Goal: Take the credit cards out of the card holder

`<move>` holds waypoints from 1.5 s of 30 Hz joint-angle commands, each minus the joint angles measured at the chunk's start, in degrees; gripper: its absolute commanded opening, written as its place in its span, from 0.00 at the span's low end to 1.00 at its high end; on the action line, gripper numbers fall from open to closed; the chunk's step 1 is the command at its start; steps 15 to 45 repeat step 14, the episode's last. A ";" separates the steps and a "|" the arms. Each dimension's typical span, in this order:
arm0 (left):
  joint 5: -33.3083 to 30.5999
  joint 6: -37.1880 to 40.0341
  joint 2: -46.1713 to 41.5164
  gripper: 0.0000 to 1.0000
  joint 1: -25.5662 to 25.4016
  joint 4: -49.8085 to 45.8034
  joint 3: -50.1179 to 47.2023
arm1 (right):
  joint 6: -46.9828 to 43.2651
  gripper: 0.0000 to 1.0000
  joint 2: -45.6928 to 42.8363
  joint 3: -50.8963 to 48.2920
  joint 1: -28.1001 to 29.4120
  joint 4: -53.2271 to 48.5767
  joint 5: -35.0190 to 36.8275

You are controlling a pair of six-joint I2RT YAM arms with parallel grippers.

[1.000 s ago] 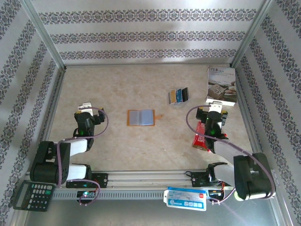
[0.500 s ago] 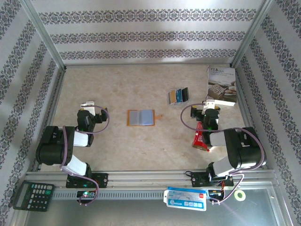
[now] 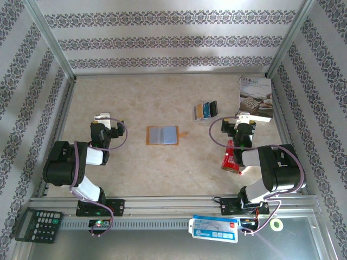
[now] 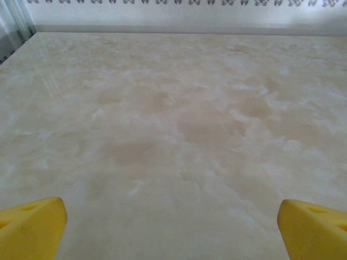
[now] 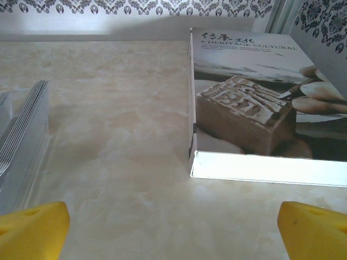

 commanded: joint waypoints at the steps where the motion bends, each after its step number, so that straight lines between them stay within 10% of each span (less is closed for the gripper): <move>1: 5.05 3.00 0.02 1.00 -0.64 1.71 -0.17 | 1.08 0.98 0.60 0.99 -0.32 1.82 0.98; 45: 2.49 1.87 0.25 1.00 -0.47 -3.01 2.49 | 0.19 0.98 0.03 0.61 -0.32 2.61 -1.93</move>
